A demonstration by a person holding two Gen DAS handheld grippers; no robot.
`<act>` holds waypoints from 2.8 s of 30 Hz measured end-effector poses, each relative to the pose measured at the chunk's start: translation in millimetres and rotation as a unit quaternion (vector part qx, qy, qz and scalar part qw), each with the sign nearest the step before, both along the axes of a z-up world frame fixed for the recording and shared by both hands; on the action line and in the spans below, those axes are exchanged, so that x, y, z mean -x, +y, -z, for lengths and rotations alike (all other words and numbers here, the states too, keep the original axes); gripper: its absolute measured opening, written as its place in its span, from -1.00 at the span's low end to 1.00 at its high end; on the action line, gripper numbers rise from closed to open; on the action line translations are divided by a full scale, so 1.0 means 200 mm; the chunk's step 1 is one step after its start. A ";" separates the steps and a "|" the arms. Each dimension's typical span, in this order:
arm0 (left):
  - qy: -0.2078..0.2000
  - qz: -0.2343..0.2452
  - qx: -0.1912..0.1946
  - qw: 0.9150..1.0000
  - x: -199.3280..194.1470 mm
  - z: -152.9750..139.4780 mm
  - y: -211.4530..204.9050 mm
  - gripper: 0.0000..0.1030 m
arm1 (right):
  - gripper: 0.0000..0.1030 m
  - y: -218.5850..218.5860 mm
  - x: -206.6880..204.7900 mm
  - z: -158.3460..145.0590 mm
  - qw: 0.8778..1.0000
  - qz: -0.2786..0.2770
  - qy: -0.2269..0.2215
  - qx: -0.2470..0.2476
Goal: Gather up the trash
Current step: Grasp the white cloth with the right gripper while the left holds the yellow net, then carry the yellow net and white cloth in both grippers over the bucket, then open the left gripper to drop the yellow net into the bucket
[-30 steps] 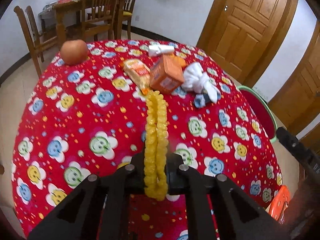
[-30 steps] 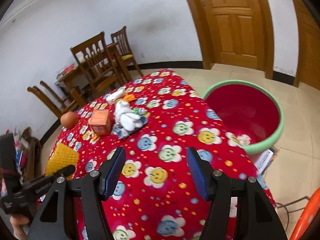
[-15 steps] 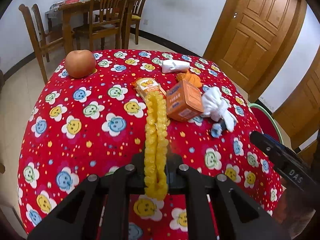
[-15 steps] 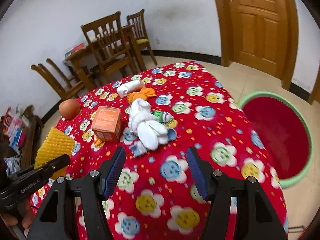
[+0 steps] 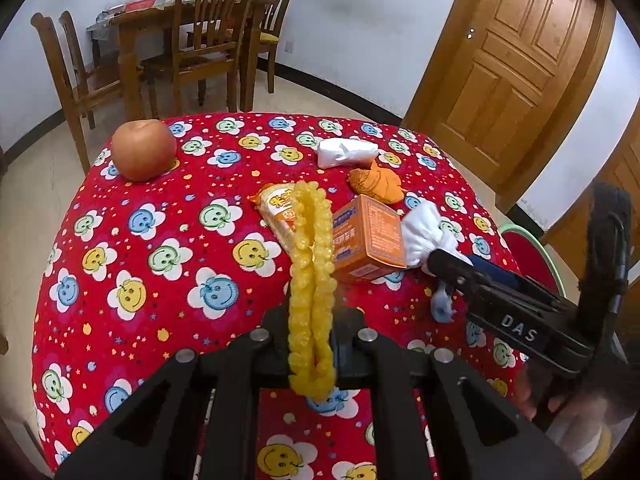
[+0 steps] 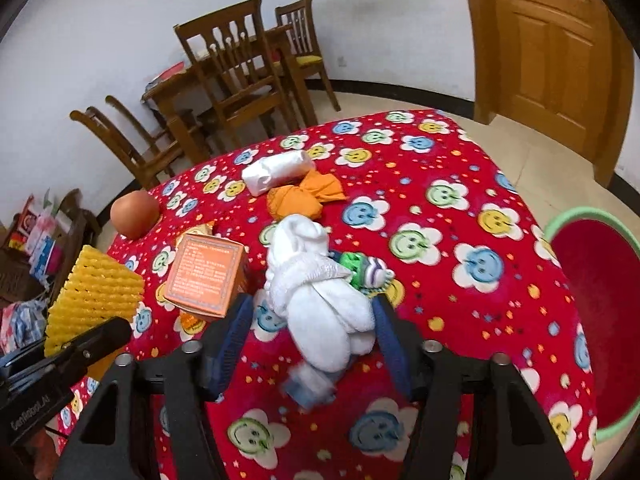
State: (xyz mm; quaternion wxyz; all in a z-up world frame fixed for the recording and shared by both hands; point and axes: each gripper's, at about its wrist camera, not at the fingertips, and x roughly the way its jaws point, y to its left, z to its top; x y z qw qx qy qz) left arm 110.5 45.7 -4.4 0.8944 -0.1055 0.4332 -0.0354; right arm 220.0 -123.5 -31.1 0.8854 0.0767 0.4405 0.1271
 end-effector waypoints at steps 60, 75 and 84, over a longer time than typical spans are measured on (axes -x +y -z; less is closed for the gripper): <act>-0.038 0.238 -0.011 0.971 -0.15 -0.15 -1.18 -0.79 | -0.79 -1.13 0.79 -0.27 0.954 0.272 -0.119 -0.047; -0.005 0.275 -0.024 0.961 -0.24 0.05 -1.44 -0.79 | -0.79 -1.27 0.83 -0.20 0.943 0.312 -0.103 -0.055; -0.004 0.275 -0.032 0.961 -0.24 0.06 -1.47 -0.43 | -0.79 -1.29 0.83 -0.19 0.941 0.319 -0.098 -0.060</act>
